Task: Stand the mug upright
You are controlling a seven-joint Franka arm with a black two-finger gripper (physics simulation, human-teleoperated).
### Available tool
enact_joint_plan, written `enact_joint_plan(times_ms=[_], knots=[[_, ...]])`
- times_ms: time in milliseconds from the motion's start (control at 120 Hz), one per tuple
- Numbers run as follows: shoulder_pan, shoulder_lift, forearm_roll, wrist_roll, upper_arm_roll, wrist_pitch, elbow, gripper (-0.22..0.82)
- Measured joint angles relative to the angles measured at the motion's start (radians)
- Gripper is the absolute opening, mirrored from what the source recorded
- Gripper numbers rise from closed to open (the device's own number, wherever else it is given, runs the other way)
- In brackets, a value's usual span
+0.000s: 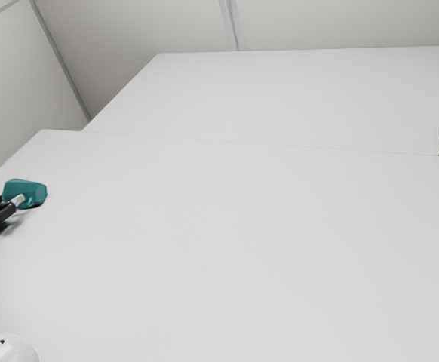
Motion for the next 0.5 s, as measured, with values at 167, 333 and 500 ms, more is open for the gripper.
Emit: enact_joint_plan(times_ms=[167,333,500], knots=[[-0.014,-0.003,-0.019,0.003,-0.022,-0.013,-0.001,0.16],[-0.026,-0.006,-0.040,0.006,-0.039,-0.018,-0.001,0.02],[-0.049,-0.046,-0.046,0.007,-0.036,-0.019,0.002,-0.10]])
